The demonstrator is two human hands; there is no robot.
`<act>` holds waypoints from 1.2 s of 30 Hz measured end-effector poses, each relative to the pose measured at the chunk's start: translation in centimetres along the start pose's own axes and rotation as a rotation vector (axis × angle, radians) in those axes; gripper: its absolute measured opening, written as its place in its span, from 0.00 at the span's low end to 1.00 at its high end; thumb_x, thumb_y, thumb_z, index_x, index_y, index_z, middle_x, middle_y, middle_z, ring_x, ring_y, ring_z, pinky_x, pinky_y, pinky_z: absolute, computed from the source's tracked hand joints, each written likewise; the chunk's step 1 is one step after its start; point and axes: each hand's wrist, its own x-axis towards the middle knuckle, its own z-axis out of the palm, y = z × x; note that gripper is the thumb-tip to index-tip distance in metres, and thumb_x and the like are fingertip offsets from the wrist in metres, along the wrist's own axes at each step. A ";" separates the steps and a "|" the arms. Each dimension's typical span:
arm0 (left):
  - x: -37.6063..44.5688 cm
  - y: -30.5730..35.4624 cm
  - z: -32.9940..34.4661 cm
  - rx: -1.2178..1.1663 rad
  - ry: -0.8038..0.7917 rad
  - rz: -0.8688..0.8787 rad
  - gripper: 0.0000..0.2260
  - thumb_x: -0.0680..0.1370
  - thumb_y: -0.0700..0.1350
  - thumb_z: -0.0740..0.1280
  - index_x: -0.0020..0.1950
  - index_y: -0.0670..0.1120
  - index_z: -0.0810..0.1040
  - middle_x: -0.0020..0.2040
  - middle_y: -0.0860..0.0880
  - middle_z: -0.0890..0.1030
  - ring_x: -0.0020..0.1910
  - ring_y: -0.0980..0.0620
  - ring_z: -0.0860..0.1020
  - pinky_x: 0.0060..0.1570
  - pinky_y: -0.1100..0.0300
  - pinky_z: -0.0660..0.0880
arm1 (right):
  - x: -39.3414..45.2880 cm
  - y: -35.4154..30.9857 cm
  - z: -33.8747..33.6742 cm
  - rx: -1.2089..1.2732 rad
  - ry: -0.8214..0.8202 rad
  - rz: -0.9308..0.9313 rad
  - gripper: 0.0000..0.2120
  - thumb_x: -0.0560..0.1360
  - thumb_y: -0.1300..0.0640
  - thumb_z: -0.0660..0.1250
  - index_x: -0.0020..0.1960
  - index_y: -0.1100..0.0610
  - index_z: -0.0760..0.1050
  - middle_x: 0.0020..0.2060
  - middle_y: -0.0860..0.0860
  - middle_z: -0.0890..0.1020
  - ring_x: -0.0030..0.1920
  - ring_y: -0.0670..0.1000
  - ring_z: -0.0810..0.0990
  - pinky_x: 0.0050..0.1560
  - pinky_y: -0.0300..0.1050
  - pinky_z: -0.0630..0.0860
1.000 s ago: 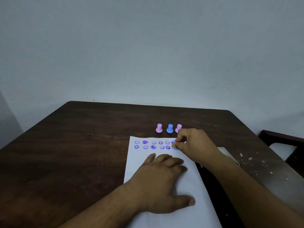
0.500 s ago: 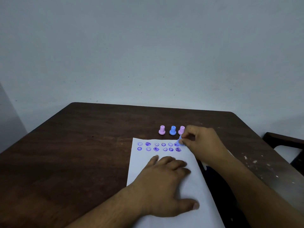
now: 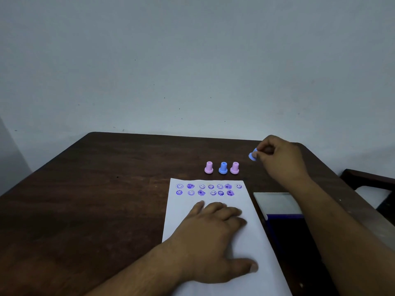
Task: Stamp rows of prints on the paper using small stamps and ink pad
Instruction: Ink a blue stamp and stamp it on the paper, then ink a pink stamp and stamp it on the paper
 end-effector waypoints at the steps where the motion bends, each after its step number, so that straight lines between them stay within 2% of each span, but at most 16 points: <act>1: 0.0 0.0 0.0 -0.002 -0.001 -0.001 0.39 0.73 0.76 0.61 0.79 0.58 0.62 0.81 0.60 0.60 0.80 0.55 0.55 0.79 0.40 0.49 | 0.0 0.5 0.5 -0.030 -0.007 0.005 0.09 0.70 0.56 0.78 0.41 0.47 0.78 0.33 0.36 0.83 0.40 0.33 0.81 0.33 0.28 0.69; 4: -0.1 0.1 -0.2 -0.006 0.002 0.005 0.38 0.73 0.75 0.62 0.79 0.58 0.63 0.81 0.60 0.61 0.79 0.55 0.55 0.79 0.40 0.49 | 0.0 1.7 1.7 -0.112 -0.065 0.034 0.13 0.71 0.55 0.78 0.48 0.45 0.75 0.40 0.41 0.84 0.42 0.41 0.82 0.41 0.41 0.77; 6: -0.1 0.1 -0.3 -0.012 0.001 0.005 0.38 0.74 0.75 0.62 0.79 0.58 0.63 0.81 0.60 0.61 0.79 0.55 0.54 0.79 0.40 0.49 | 0.2 2.2 2.3 -0.154 -0.109 0.055 0.14 0.72 0.54 0.77 0.51 0.44 0.74 0.41 0.42 0.84 0.43 0.44 0.82 0.43 0.44 0.77; 10: -0.1 0.2 -0.3 -0.012 -0.009 -0.002 0.38 0.74 0.75 0.62 0.79 0.58 0.62 0.81 0.60 0.60 0.80 0.56 0.53 0.79 0.41 0.48 | 0.5 2.7 2.8 -0.228 -0.176 0.054 0.15 0.72 0.53 0.77 0.51 0.42 0.72 0.35 0.36 0.77 0.40 0.40 0.77 0.39 0.43 0.73; 14: -0.1 0.3 -0.3 -0.008 -0.002 0.001 0.38 0.74 0.74 0.63 0.79 0.58 0.63 0.81 0.60 0.60 0.80 0.55 0.54 0.79 0.41 0.48 | 0.6 2.8 3.1 -0.259 -0.222 0.074 0.15 0.73 0.53 0.77 0.53 0.43 0.74 0.39 0.41 0.80 0.45 0.47 0.81 0.44 0.45 0.75; 19: -0.1 0.2 -0.2 -0.005 0.003 0.000 0.38 0.73 0.75 0.62 0.79 0.58 0.63 0.81 0.60 0.60 0.80 0.55 0.54 0.79 0.41 0.48 | 0.4 2.9 3.2 -0.266 -0.234 0.086 0.16 0.72 0.52 0.78 0.50 0.42 0.73 0.39 0.40 0.82 0.42 0.41 0.79 0.42 0.44 0.75; 24: -0.1 0.2 -0.1 -0.004 0.007 0.000 0.38 0.73 0.75 0.62 0.79 0.58 0.63 0.81 0.60 0.60 0.80 0.55 0.54 0.79 0.40 0.48 | 0.3 2.6 3.1 -0.306 -0.251 0.086 0.18 0.70 0.50 0.79 0.55 0.43 0.75 0.49 0.45 0.85 0.46 0.46 0.80 0.46 0.46 0.78; 28: -0.1 0.1 -0.1 -0.010 0.003 0.001 0.38 0.73 0.75 0.61 0.79 0.58 0.63 0.81 0.60 0.61 0.79 0.56 0.54 0.79 0.40 0.49 | 0.5 1.7 2.4 -0.316 -0.254 0.023 0.23 0.69 0.49 0.80 0.61 0.45 0.77 0.57 0.47 0.84 0.55 0.50 0.81 0.54 0.49 0.79; 32: -0.2 0.0 -0.1 -0.003 0.007 0.004 0.38 0.73 0.75 0.62 0.79 0.58 0.63 0.81 0.60 0.61 0.79 0.55 0.55 0.79 0.41 0.49 | 0.7 0.3 2.3 -0.326 -0.278 -0.070 0.20 0.69 0.49 0.78 0.60 0.46 0.79 0.54 0.48 0.85 0.55 0.50 0.81 0.52 0.48 0.77; 36: -0.2 0.0 0.1 -0.008 0.018 0.003 0.38 0.73 0.76 0.61 0.79 0.58 0.63 0.81 0.60 0.61 0.79 0.55 0.55 0.79 0.41 0.49 | 0.9 -0.7 3.1 -0.355 -0.333 -0.117 0.17 0.69 0.44 0.78 0.55 0.46 0.81 0.51 0.46 0.85 0.51 0.50 0.82 0.51 0.48 0.78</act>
